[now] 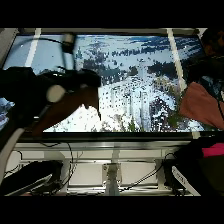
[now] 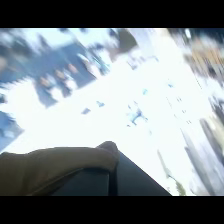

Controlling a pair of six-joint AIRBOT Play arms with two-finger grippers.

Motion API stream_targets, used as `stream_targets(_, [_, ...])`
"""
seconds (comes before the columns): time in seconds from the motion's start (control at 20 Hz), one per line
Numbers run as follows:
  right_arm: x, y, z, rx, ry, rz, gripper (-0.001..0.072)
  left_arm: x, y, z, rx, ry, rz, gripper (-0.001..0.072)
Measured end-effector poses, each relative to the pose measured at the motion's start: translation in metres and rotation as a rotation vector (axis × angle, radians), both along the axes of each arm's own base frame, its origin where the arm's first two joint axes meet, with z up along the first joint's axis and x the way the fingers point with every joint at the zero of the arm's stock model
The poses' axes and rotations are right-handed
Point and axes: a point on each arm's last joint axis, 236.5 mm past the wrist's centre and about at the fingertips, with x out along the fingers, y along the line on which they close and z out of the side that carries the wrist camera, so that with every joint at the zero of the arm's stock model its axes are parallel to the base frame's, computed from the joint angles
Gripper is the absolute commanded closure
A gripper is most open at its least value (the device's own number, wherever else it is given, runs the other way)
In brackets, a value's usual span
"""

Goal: Fold the clothes and pants, and hang the long-sleeved shirts on hangers.

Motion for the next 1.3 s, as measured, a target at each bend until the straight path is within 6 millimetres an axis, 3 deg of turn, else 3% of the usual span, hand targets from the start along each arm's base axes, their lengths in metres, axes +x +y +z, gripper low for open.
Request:
stream_targets(0.1, [0.001, -0.009, 0.008, -0.007, -0.032, -0.024, 0.0695, -0.020, -0.052, -0.039, 0.014, 0.056, -0.087, 0.0688])
stream_targets(0.25, [0.007, -0.030, 0.021, -0.010, -0.092, -0.080, 0.0695, -0.052, -0.110, -0.084, 0.015, 0.107, -0.177, 0.0688])
stream_targets(0.4, [0.010, -0.054, 0.027, -0.016, -0.120, -0.142, 0.0695, -0.085, -0.151, -0.110, 0.004, 0.128, -0.249, 0.0688])
stream_targets(0.5, [0.012, -0.068, 0.025, -0.019, -0.117, -0.179, 0.0695, -0.102, -0.167, -0.118, -0.003, 0.131, -0.285, 0.0687])
stream_targets(0.6, [0.015, -0.079, 0.017, -0.020, -0.095, -0.204, 0.0695, -0.112, -0.177, -0.122, -0.006, 0.132, -0.307, 0.0672])
stream_targets(0.65, [0.017, -0.082, 0.010, -0.021, -0.071, -0.212, 0.0695, -0.115, -0.180, -0.122, -0.009, 0.131, -0.313, 0.0566])
stream_targets(0.7, [0.019, -0.084, 0.001, -0.019, -0.040, -0.216, 0.0692, -0.117, -0.182, -0.123, -0.011, 0.131, -0.317, 0.0348])
stream_targets(0.75, [0.021, -0.086, -0.009, -0.018, -0.005, -0.220, 0.0640, -0.119, -0.183, -0.124, -0.012, 0.133, -0.320, 0.0119])
stream_targets(0.8, [0.022, -0.087, -0.024, -0.015, 0.045, -0.221, 0.0528, -0.121, -0.184, -0.124, -0.011, 0.135, -0.322, -0.0001])
stream_targets(0.85, [0.024, -0.088, -0.038, -0.013, 0.095, -0.221, 0.0466, -0.122, -0.183, -0.126, -0.005, 0.141, -0.323, 0.0001])
stream_targets(1.05, [0.024, -0.081, -0.104, 0.014, 0.331, -0.196, 0.0422, -0.123, -0.171, -0.122, 0.024, 0.164, -0.313, 0.0002])
stream_targets(1.15, [0.020, -0.068, -0.138, 0.031, 0.461, -0.131, 0.0418, -0.114, -0.159, -0.104, 0.010, 0.155, -0.288, 0.0004])
stream_targets(1.3, [0.005, -0.031, -0.189, 0.093, 0.682, 0.039, 0.0350, -0.088, -0.134, -0.065, -0.038, 0.109, -0.226, 0.0003])
